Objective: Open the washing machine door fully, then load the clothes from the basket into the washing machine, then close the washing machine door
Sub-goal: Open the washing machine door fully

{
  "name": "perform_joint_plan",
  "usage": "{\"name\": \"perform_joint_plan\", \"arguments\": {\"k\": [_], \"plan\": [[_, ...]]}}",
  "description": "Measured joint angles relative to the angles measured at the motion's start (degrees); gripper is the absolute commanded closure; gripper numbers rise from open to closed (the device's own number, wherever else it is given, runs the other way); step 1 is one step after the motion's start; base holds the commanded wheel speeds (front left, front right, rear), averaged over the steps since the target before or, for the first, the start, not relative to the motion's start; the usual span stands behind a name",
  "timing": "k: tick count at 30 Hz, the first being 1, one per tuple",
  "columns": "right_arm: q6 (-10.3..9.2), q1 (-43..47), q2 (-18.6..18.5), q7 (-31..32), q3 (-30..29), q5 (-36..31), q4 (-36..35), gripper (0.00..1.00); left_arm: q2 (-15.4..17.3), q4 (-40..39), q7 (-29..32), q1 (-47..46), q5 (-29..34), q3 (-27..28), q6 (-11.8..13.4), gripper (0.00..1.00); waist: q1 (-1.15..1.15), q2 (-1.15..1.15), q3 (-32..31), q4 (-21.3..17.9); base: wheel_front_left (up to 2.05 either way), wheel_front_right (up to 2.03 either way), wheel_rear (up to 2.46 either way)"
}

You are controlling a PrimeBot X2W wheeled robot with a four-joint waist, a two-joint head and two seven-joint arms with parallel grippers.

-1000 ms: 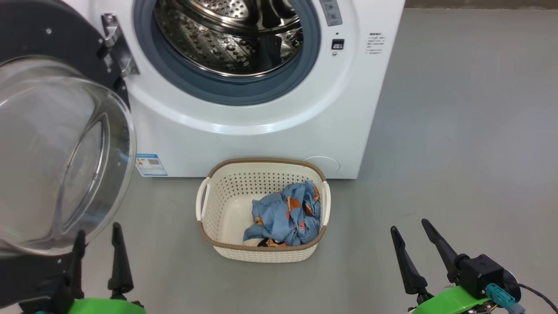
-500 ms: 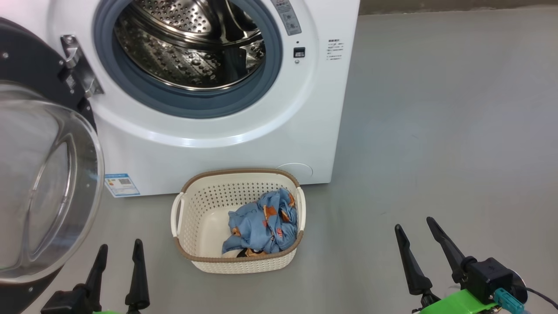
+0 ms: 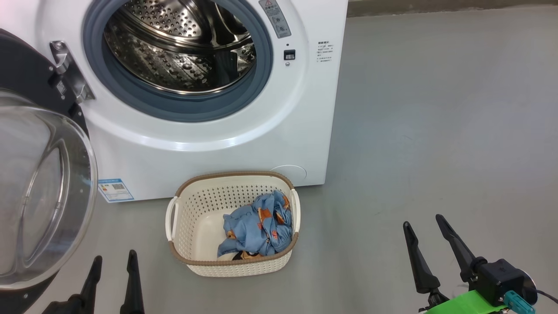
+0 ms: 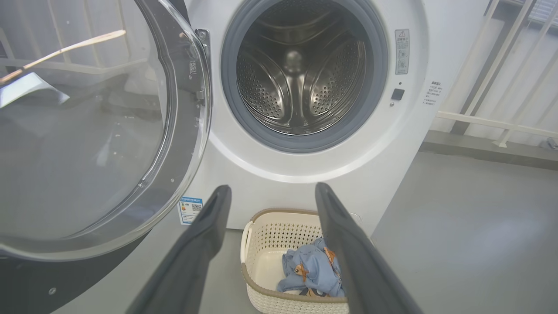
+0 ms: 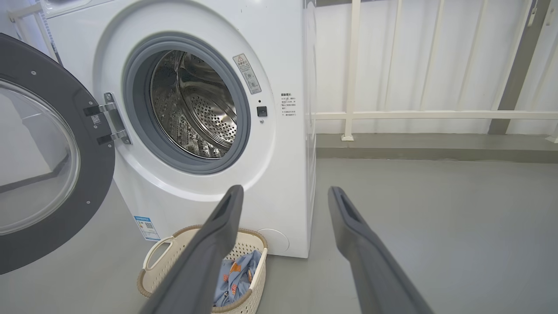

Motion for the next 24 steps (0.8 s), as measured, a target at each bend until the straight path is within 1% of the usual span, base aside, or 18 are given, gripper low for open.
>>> {"name": "perform_joint_plan", "arguments": {"k": [11, 24], "plan": [[0.00, 0.53, 0.02, 0.00, -1.45, -0.37, -0.15, 0.00, 0.01, -0.46, 0.00, 0.21, 0.69, 0.22, 0.27, 0.00, 0.00, 0.00, 0.00, 0.45, 0.00, 0.00, 0.00], [0.00, 0.52, 0.02, 0.00, -1.63, -0.37, 0.32, 0.00, 0.02, -0.65, 0.00, 0.18, 0.74, 0.30, 0.27, 0.00, 0.00, 0.00, 0.19, 1.09, 0.00, 0.00, 0.00]]}}
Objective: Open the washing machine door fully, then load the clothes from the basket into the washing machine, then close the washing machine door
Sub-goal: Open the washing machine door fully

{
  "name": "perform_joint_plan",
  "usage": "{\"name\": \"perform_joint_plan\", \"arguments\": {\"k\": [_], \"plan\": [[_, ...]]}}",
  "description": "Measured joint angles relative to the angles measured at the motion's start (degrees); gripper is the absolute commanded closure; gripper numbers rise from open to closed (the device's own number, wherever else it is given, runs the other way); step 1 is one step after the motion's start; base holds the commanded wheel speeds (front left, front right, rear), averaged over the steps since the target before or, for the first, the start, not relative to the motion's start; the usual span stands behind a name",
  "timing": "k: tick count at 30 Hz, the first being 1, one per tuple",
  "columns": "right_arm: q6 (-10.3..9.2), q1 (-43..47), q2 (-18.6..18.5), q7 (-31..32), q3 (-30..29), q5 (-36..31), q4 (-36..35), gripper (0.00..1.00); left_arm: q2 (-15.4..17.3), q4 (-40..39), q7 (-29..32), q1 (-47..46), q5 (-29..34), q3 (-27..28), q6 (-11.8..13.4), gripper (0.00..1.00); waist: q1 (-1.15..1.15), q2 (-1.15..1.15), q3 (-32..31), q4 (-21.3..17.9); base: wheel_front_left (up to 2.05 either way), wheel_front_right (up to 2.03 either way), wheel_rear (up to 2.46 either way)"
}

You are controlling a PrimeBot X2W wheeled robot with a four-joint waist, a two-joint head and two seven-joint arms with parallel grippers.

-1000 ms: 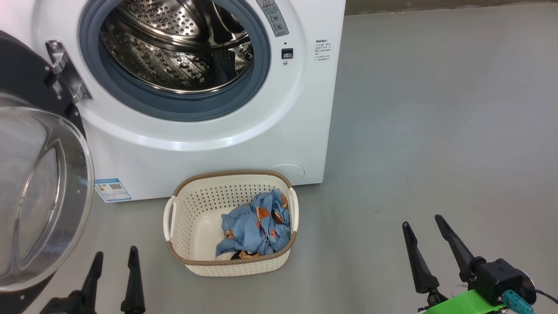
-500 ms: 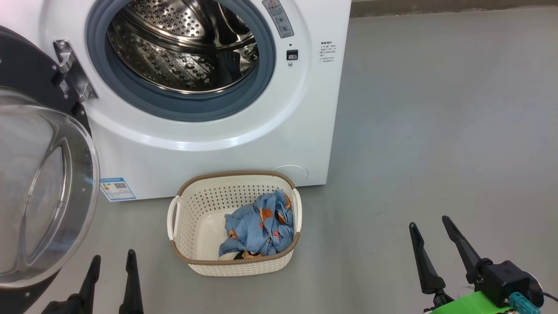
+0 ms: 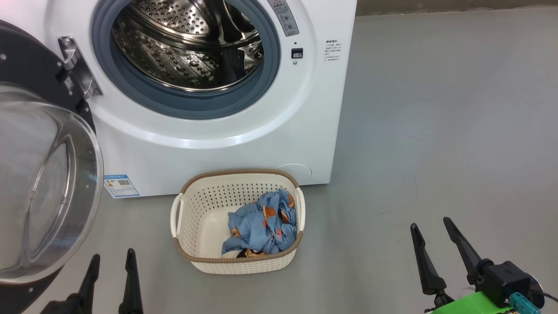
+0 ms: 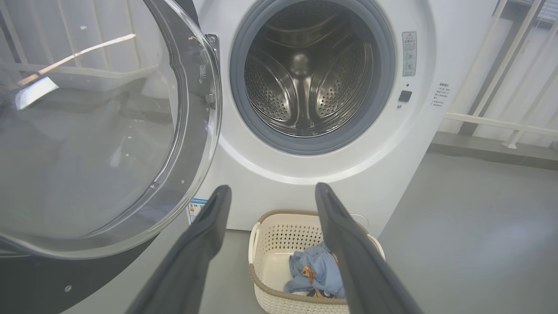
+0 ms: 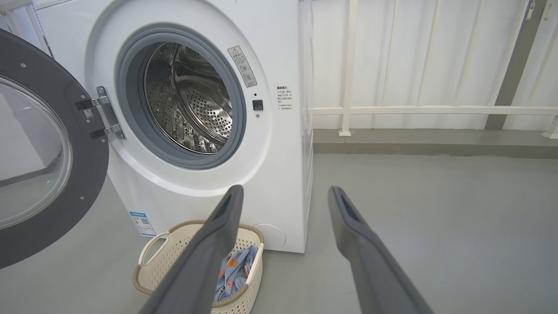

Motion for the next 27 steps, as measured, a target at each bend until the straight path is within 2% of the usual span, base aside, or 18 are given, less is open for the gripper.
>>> {"name": "perform_joint_plan", "arguments": {"k": [27], "plan": [[0.00, -0.01, 0.00, 0.00, -0.15, 0.21, 0.62, 0.00, 0.00, 0.13, 0.00, -1.14, -0.01, 0.01, -0.03, 0.00, 0.00, 0.00, 0.73, 1.41, 0.00, 0.00, 0.00]]}}
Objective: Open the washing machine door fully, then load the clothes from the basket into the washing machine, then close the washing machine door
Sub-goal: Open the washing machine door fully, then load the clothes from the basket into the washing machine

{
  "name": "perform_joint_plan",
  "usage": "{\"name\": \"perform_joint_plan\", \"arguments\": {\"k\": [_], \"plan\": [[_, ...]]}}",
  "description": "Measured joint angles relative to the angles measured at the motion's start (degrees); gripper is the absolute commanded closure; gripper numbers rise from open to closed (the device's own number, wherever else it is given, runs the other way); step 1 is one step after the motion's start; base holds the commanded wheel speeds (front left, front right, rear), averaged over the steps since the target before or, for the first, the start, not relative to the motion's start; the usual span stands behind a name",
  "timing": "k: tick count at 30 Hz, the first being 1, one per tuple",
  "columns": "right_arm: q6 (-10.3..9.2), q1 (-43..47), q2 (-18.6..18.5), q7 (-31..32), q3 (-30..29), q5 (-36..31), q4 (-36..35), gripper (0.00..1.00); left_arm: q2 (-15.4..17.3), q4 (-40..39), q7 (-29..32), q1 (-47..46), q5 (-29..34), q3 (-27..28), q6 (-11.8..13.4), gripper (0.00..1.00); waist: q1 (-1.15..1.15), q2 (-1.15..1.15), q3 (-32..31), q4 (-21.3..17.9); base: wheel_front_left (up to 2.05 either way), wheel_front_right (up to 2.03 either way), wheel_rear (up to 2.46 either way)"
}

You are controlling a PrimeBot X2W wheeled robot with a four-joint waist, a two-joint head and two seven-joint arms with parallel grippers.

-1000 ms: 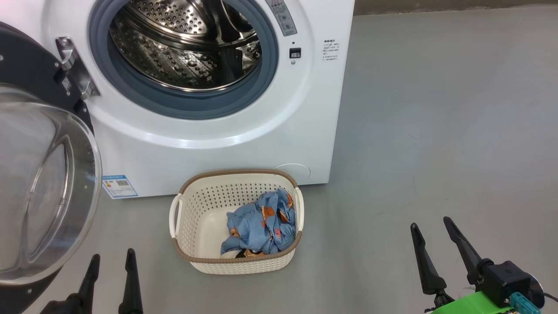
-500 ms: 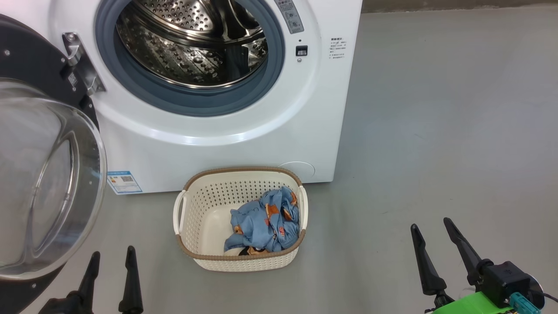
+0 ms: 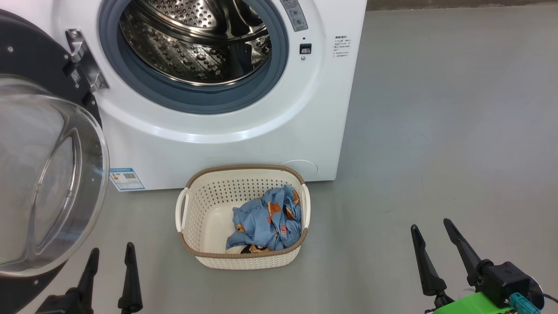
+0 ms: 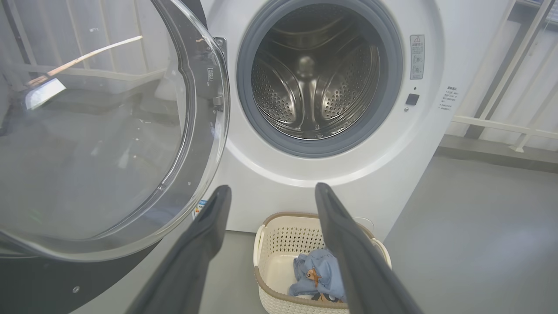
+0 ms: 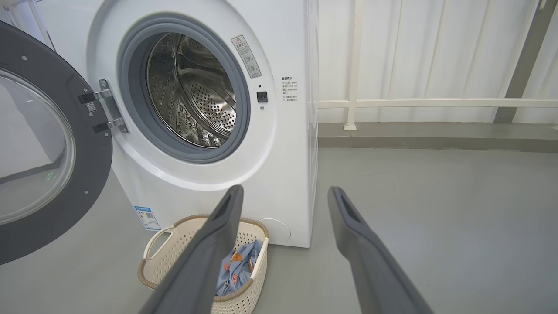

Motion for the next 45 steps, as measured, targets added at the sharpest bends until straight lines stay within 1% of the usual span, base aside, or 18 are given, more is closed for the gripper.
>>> {"name": "perform_joint_plan", "arguments": {"k": [7, 13, 26, 33, 45], "plan": [[0.00, 0.00, 0.01, 0.00, 0.03, 0.00, 0.37, 0.00, 0.00, 0.05, 0.00, -0.05, 0.01, -0.01, 0.00, 0.00, 0.00, 0.00, -0.09, 0.06, 0.07, -0.03, -0.04], [0.00, 0.00, 0.03, 0.00, 0.14, -0.01, 0.64, 0.00, 0.02, 0.44, 0.00, -0.04, 0.03, 0.01, 0.01, 0.00, 0.00, 0.00, -0.16, 0.04, 0.88, -0.54, -0.35], [0.00, 0.01, 0.02, 0.00, 0.31, -0.18, 0.80, 0.00, 0.01, -0.14, 0.00, -0.03, -0.31, 0.23, 0.02, 0.00, 0.00, 0.00, -0.02, 0.32, 1.96, -1.64, -0.32], [0.00, -0.01, 0.02, 0.00, 0.48, -0.19, 0.85, 0.00, 0.01, -0.26, 0.00, -0.03, 0.04, 0.55, 0.09, 0.00, 0.00, 0.00, 0.59, 0.28, 1.36, -1.36, 0.00], [0.00, -0.09, 0.02, 0.00, 0.52, -0.18, 1.33, 0.00, 0.01, -0.07, 0.00, -0.02, 0.11, 0.42, 0.01, 0.00, 0.00, 0.00, 1.43, 0.38, 0.27, -0.27, 0.00]]}}
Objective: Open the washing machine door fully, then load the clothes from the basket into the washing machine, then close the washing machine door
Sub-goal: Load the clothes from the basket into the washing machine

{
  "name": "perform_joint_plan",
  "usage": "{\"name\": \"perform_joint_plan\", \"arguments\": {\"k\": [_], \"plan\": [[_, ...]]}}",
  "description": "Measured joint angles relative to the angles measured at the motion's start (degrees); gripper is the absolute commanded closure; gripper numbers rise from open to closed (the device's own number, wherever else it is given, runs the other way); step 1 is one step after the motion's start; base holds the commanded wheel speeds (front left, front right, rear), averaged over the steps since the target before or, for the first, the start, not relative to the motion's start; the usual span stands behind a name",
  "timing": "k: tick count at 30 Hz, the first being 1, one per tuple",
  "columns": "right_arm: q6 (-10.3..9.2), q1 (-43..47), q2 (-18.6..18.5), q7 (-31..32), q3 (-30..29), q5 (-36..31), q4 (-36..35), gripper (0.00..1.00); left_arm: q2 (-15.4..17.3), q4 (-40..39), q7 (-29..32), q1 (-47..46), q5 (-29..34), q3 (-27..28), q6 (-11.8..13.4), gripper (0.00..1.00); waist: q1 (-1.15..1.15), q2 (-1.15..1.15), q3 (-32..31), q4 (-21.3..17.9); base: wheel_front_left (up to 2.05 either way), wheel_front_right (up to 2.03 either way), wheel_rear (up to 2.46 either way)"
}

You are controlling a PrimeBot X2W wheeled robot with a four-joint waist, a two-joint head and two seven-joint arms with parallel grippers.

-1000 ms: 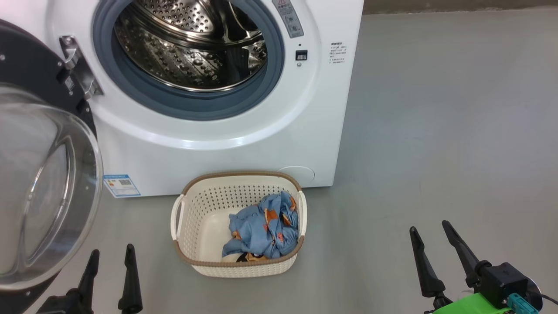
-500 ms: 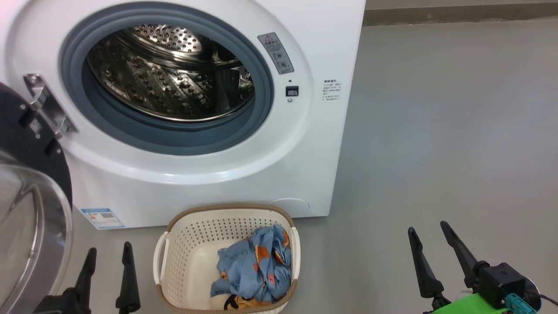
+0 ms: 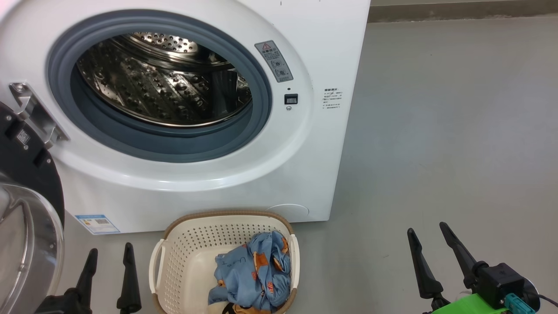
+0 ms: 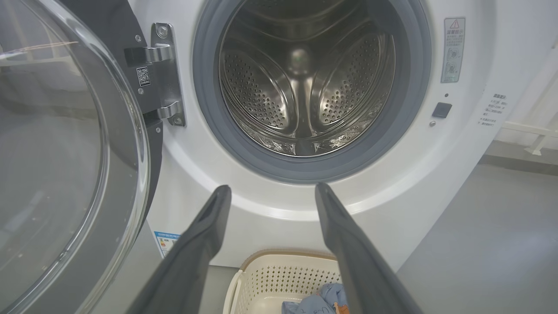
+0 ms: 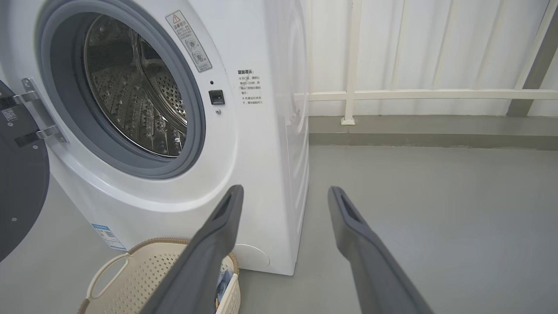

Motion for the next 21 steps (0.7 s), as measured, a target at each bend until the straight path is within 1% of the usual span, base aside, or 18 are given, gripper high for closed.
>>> {"name": "perform_joint_plan", "arguments": {"k": [21], "plan": [[0.00, -0.08, 0.00, 0.00, 0.14, 0.00, 0.37, 0.00, 0.00, 0.58, 0.00, -0.01, -0.20, -1.01, -0.01, 0.00, 0.00, 0.00, 0.59, 0.42, 0.00, 0.00, 0.00]]}}
